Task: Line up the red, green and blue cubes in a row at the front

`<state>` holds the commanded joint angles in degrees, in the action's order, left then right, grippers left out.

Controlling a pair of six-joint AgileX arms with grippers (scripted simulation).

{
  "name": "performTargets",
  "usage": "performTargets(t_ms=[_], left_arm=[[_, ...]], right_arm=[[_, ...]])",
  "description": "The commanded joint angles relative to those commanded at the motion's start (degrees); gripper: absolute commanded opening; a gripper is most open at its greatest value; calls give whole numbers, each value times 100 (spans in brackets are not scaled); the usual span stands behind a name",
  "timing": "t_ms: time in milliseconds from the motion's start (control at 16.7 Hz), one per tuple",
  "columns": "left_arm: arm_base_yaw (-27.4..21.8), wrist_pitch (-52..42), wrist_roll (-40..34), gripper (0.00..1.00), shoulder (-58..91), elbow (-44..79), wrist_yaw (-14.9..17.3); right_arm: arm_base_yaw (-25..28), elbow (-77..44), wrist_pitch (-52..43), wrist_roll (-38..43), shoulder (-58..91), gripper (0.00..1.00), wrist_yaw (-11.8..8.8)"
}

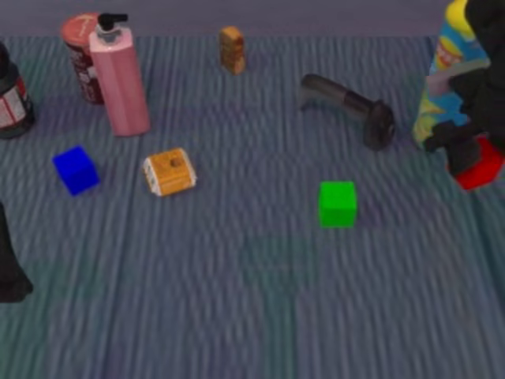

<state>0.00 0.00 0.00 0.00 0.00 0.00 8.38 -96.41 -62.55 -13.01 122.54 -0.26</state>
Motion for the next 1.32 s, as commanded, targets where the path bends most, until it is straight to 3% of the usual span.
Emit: performTargets(t_ms=[300, 840, 1080, 1320], left_arm=[[0, 0, 0, 100, 0, 0, 0], [0, 0, 0, 100, 0, 0, 0], [0, 0, 0, 100, 0, 0, 0], [0, 0, 0, 100, 0, 0, 0]], right_arm=[[1238, -752, -395, 1725, 444, 0, 50], [4075, -2124, -1178, 6093, 1155, 0, 132], [4803, -2440, -1292, 7010, 1202, 0, 187], [4886, -2477, -1304, 7102, 1207, 0, 195]])
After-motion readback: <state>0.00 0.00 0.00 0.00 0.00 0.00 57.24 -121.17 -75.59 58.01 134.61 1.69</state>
